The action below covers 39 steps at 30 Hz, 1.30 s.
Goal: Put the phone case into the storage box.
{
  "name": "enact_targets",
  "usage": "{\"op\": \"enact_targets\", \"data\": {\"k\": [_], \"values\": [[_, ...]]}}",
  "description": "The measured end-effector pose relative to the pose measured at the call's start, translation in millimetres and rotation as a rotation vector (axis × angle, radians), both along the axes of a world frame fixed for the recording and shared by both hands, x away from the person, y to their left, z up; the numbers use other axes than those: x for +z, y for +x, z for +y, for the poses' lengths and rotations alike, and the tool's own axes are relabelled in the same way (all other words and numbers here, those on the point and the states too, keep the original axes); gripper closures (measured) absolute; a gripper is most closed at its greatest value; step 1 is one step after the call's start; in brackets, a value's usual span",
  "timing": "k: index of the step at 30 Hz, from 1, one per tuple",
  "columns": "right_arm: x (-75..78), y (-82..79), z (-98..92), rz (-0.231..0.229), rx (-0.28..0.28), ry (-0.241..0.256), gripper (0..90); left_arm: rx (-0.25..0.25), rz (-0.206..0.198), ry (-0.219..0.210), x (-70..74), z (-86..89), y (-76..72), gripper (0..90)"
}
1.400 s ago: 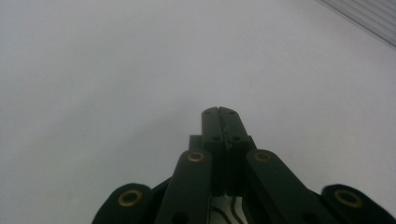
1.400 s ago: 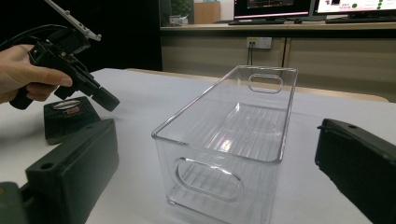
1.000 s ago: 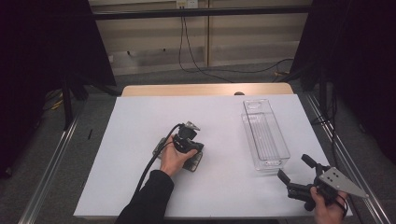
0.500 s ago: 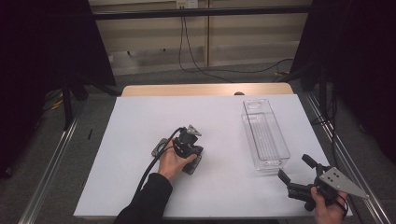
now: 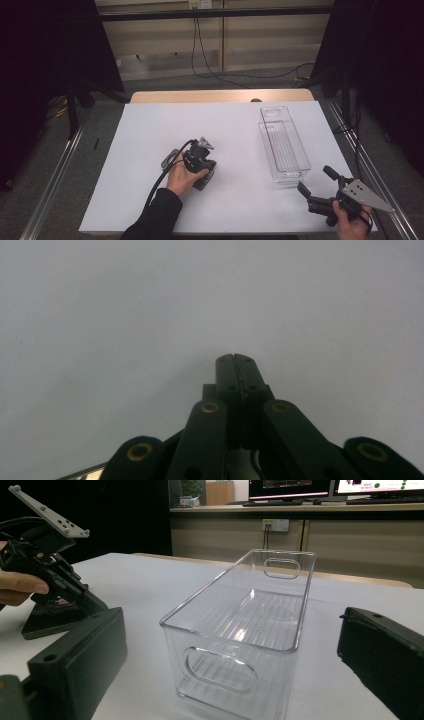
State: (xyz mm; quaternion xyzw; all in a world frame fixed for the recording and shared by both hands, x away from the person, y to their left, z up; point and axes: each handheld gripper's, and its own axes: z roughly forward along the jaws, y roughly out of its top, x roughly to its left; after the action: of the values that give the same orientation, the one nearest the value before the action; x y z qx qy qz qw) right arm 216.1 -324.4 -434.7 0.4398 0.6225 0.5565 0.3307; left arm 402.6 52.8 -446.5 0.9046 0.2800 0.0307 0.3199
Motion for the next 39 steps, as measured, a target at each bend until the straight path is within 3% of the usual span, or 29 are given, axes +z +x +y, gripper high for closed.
{"op": "enact_targets", "data": {"k": [5,12,16,28,32,39], "values": [[-0.4,0.5,0.1,0.004,0.002,-0.001,0.0,0.007,0.012,-0.012,-0.5,2.1,-0.8,90.0],[-0.1,0.0,-0.1,0.002,0.000,0.000,0.0,-0.007,0.027,0.005,1.9,5.5,-7.1,90.0],[0.0,0.6,1.1,0.001,0.002,-0.004,0.0,0.020,0.024,-0.027,-0.4,8.4,-10.7,90.0],[0.4,0.1,0.2,-0.005,-0.006,-0.004,0.0,0.009,0.043,-0.030,0.5,13.4,-14.4,90.0],[0.5,0.1,-0.4,-0.007,-0.011,-0.013,0.0,0.020,0.043,-0.055,-0.8,21.4,-21.3,90.0],[0.6,0.3,-0.2,-0.008,-0.018,-0.021,0.0,0.006,0.042,-0.042,0.8,28.1,-29.4,90.0]]}}
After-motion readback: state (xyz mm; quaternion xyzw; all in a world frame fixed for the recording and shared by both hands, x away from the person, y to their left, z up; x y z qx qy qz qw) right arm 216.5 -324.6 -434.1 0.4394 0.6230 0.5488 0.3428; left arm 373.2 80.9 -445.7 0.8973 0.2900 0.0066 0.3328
